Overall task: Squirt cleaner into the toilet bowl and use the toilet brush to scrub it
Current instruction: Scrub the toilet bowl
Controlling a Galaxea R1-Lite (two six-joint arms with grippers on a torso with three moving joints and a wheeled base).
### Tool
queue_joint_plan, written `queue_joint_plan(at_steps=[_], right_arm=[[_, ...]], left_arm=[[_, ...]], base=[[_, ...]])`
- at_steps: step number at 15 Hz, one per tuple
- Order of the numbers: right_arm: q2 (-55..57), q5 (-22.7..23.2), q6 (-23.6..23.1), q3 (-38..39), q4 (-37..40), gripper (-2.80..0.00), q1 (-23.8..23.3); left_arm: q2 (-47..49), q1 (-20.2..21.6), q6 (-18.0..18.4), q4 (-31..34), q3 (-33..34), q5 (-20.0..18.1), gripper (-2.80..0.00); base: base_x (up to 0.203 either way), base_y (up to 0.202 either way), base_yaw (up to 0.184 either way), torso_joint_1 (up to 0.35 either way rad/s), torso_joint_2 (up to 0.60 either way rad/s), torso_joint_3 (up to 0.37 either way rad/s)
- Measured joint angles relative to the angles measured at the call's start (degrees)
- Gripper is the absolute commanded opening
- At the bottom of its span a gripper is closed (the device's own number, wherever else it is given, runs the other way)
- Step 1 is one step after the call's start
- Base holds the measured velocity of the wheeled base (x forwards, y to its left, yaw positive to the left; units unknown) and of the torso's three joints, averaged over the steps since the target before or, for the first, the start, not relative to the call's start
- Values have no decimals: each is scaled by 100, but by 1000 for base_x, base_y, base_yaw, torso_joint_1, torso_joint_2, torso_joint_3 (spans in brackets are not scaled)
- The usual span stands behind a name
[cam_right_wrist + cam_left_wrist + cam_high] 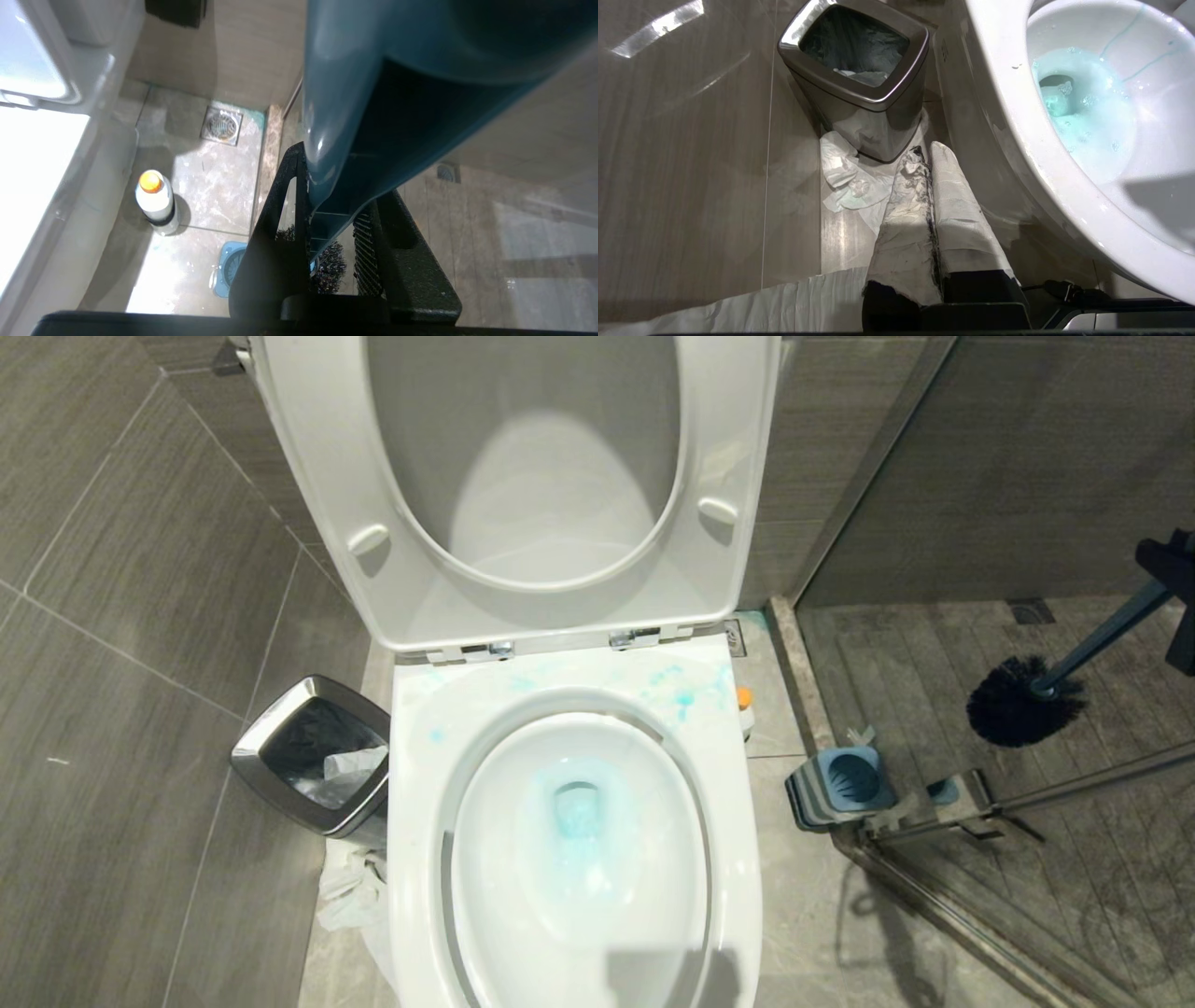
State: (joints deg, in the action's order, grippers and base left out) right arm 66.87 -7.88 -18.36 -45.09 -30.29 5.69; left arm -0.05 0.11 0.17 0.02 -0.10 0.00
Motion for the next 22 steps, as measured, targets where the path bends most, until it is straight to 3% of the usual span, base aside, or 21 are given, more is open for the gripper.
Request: queue_joint_plan(at_steps=[19,22], right_arm=[[606,-116,124,-260,-21,-280,42],[896,-431,134,-487,-39,-280,290]], left_arm=[[0,-1,-4,-2,0,0,-280],[0,-1,-17,0,2,0,-280]], base=[[0,0,0,1,2,201],[0,0,0,0,4,156]])
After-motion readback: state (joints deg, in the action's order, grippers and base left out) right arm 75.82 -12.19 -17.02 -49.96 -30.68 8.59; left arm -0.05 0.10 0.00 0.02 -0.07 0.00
